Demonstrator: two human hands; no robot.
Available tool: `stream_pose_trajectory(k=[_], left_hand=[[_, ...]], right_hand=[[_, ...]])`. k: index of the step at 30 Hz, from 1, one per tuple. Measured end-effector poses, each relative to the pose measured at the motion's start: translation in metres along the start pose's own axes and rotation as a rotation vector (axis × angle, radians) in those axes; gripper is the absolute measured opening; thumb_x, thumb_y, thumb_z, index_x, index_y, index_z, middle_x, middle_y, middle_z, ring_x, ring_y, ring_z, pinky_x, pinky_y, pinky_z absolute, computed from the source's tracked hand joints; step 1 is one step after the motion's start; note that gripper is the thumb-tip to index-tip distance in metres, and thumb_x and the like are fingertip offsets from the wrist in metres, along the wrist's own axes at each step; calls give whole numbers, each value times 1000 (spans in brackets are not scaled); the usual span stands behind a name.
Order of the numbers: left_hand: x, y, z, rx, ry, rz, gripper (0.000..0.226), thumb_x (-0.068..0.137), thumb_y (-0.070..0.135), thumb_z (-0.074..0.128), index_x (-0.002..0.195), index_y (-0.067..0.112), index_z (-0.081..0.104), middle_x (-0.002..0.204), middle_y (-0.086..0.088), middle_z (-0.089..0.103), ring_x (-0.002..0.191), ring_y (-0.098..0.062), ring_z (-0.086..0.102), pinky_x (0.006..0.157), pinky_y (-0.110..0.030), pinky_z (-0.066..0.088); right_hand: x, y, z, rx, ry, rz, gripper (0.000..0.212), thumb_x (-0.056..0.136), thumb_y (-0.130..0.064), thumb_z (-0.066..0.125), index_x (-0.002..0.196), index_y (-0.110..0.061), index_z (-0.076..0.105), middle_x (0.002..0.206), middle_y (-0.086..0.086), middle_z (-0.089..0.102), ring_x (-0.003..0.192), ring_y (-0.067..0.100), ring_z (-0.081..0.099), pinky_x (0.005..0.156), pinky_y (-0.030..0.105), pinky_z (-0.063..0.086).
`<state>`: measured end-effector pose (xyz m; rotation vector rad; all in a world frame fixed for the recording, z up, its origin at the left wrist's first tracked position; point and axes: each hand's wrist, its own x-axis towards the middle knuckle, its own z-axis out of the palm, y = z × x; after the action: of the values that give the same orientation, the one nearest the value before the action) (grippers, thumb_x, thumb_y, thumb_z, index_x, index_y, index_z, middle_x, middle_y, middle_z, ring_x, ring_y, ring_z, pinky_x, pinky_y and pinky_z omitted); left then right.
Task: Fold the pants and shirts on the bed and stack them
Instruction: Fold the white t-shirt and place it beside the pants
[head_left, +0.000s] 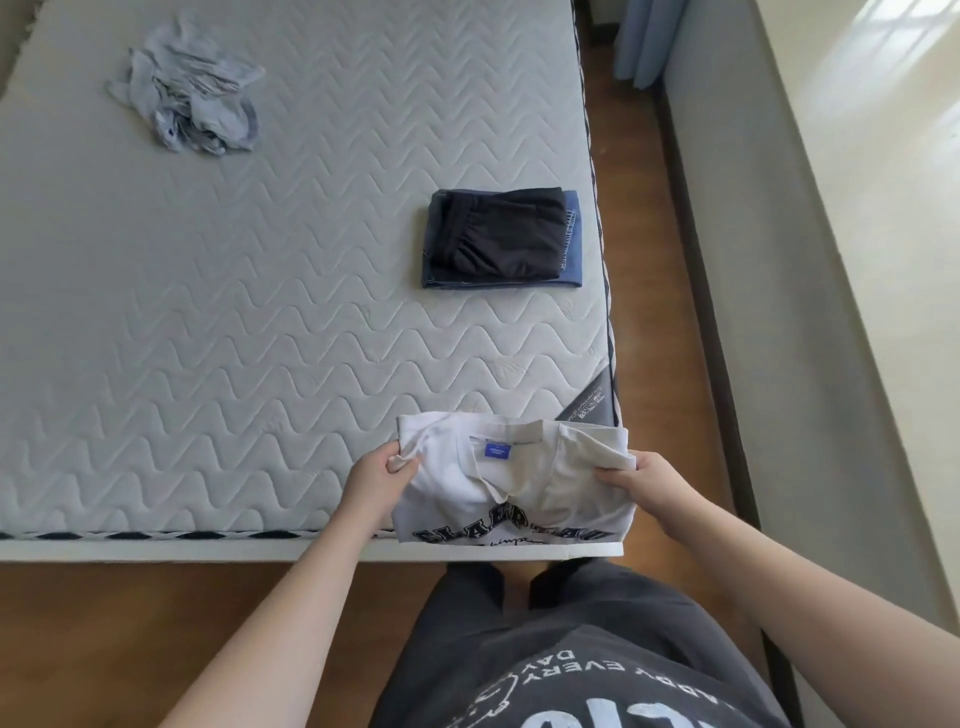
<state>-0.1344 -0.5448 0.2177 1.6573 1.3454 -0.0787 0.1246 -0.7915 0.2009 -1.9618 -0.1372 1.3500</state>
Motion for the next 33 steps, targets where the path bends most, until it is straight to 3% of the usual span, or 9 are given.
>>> stream_pose_trajectory(k=[3, 9, 11, 14, 18, 21, 26, 29, 33], left_hand=[[35, 3, 2, 4, -51, -17, 19, 96, 29, 61, 102, 12, 69, 92, -20, 69, 74, -19, 53, 64, -29, 36], [99, 2, 16, -2, -32, -50, 17, 98, 22, 59, 85, 12, 60, 67, -3, 52, 61, -18, 42, 48, -22, 28], [118, 2, 22, -27, -53, -52, 12, 98, 17, 57, 88, 15, 62, 75, -7, 61, 66, -20, 49, 57, -27, 35], [149, 3, 30, -45, -81, -26, 14, 98, 10, 54, 106, 10, 65, 96, -16, 69, 82, -23, 57, 70, -32, 39], [190, -1, 40, -65, -95, 2, 19, 97, 6, 51, 103, 17, 65, 97, -19, 68, 80, -20, 54, 69, -31, 37], [220, -9, 45, -106, -93, -37, 25, 97, 8, 50, 92, 27, 66, 80, -4, 65, 68, -16, 50, 58, -28, 35], [268, -27, 50, -205, -80, -103, 21, 96, 9, 57, 94, 28, 67, 85, -1, 65, 74, -18, 56, 60, -31, 40], [293, -36, 54, -288, -114, -123, 22, 91, 12, 69, 111, 19, 65, 95, -3, 70, 83, -19, 63, 77, -33, 50], [321, -33, 64, -327, -150, -184, 24, 91, 28, 70, 108, 11, 65, 98, -10, 70, 84, -22, 66, 75, -32, 51]], right_hand=[[22, -7, 7, -24, 75, 0, 14, 87, -16, 70, 97, -7, 73, 103, 13, 73, 96, 27, 68, 92, 45, 54], [86, -27, 10, -110, 130, 5, 16, 91, -12, 62, 99, -2, 71, 92, 11, 71, 86, 25, 62, 82, 39, 53], [105, -30, 8, -118, 155, 8, 15, 90, -7, 60, 96, 3, 69, 85, 10, 67, 81, 21, 58, 73, 34, 48], [129, -34, 5, -115, 195, -24, 20, 86, -4, 56, 86, -14, 73, 78, 1, 69, 71, 13, 59, 66, 26, 48], [165, -30, 1, -122, 251, -55, 18, 86, -9, 56, 86, -15, 73, 72, -1, 64, 67, 13, 54, 63, 29, 41], [194, -25, -5, -132, 346, -61, 15, 84, -12, 60, 75, -18, 70, 59, -8, 52, 60, 13, 44, 57, 28, 32], [239, -20, -16, -204, 488, -52, 8, 82, -23, 72, 88, -28, 71, 70, -14, 63, 65, 4, 57, 53, 20, 39], [263, -15, -17, -266, 444, -18, 8, 82, -28, 73, 88, -27, 67, 79, -9, 64, 69, 8, 58, 53, 22, 41], [286, -12, -17, -164, 377, -42, 19, 77, -43, 78, 85, -28, 69, 74, -11, 68, 63, 5, 64, 52, 20, 48]])
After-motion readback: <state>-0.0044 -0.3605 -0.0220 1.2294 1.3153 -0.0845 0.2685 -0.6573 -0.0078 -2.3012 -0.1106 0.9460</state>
